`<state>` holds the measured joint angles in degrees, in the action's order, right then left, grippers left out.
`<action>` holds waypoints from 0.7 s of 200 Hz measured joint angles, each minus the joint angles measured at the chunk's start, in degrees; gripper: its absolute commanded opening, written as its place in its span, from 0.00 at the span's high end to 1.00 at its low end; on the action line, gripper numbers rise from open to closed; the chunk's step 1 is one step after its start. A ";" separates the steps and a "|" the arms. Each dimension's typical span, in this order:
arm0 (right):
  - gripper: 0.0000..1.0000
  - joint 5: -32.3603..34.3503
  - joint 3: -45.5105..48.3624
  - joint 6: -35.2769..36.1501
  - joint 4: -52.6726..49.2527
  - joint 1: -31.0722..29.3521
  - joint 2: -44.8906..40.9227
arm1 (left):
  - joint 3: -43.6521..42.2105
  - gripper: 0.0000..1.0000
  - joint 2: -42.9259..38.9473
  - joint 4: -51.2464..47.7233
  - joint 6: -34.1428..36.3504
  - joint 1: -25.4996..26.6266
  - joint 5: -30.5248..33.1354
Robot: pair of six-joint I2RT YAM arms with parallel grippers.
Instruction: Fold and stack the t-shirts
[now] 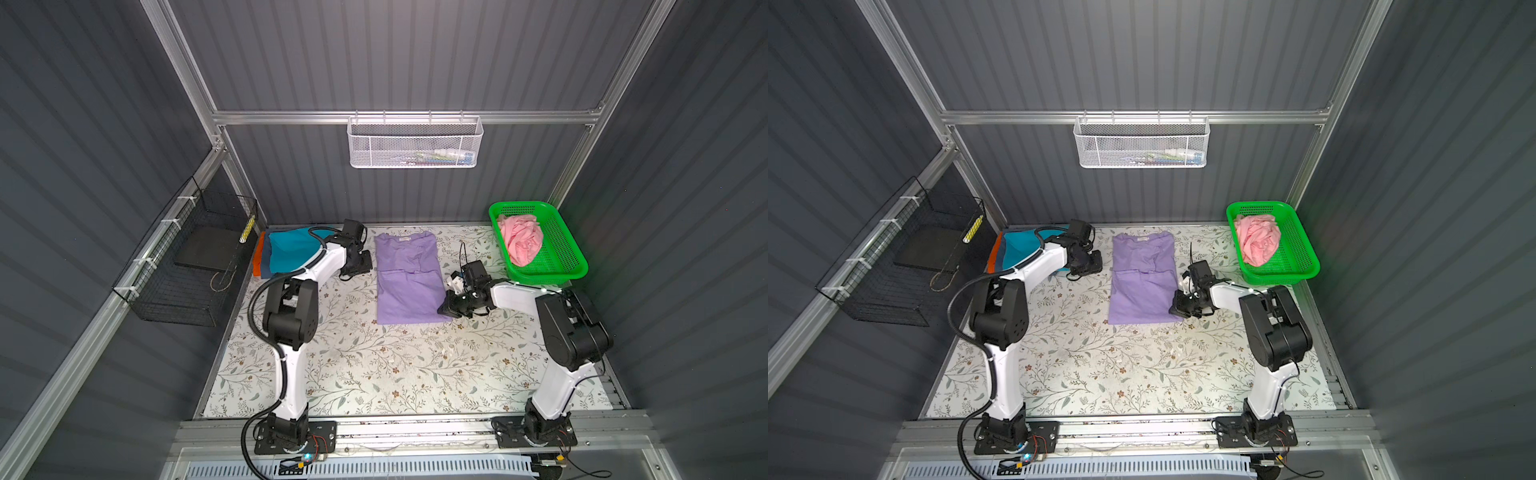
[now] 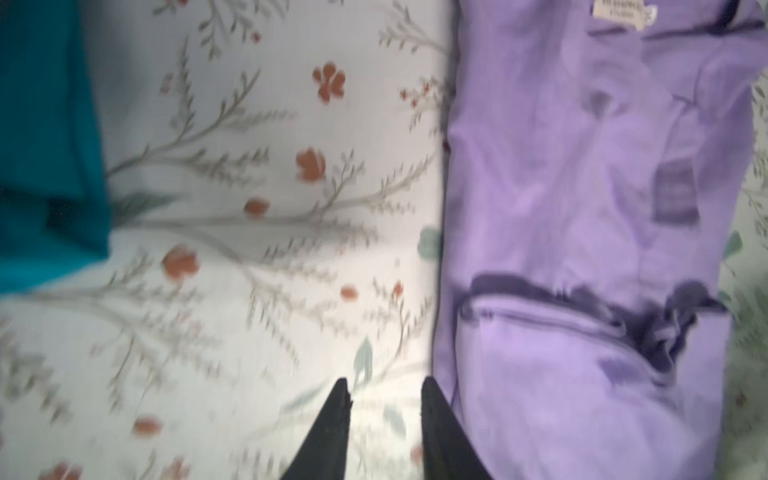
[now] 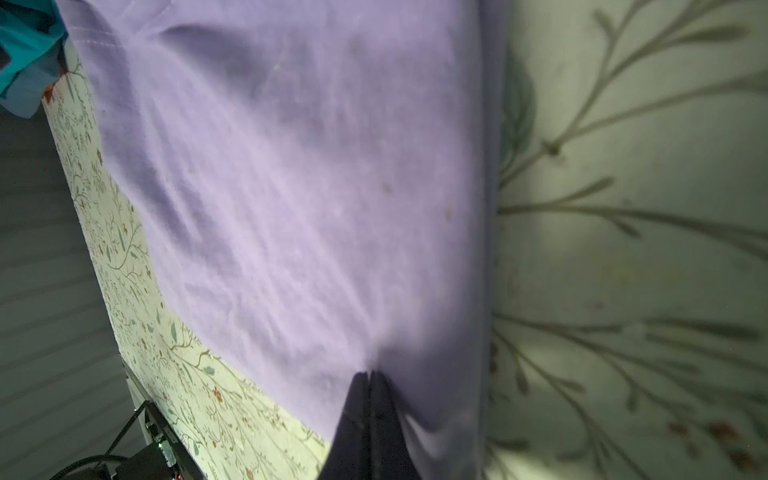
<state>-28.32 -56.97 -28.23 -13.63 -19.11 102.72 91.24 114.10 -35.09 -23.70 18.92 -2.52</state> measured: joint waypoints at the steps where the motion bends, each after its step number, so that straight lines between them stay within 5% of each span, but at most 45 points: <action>1: 1.00 0.02 0.02 0.00 -0.04 0.00 -0.15 | -0.39 0.65 -0.39 0.02 -0.04 0.02 0.00; 17: 1.00 0.98 0.09 0.37 -1.57 0.00 -3.15 | -9.40 0.57 -9.38 1.49 -0.42 0.79 0.13; 39: 0.85 2.69 0.09 1.11 -3.19 0.00 -5.92 | -19.19 0.46 -16.41 3.85 -1.68 3.34 -0.17; 87: 0.64 4.70 2.49 1.73 -5.33 0.11 -6.14 | -29.09 0.31 -15.39 8.44 -5.11 9.16 -3.02; 140: 0.56 6.51 6.05 0.96 -5.84 0.11 -6.14 | -33.75 0.39 -14.56 15.96 -9.14 9.14 -6.40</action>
<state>-21.80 -50.92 -27.27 -19.46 -19.00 96.57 57.49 99.55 -19.14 -32.84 28.05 -8.93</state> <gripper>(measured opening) 0.438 0.636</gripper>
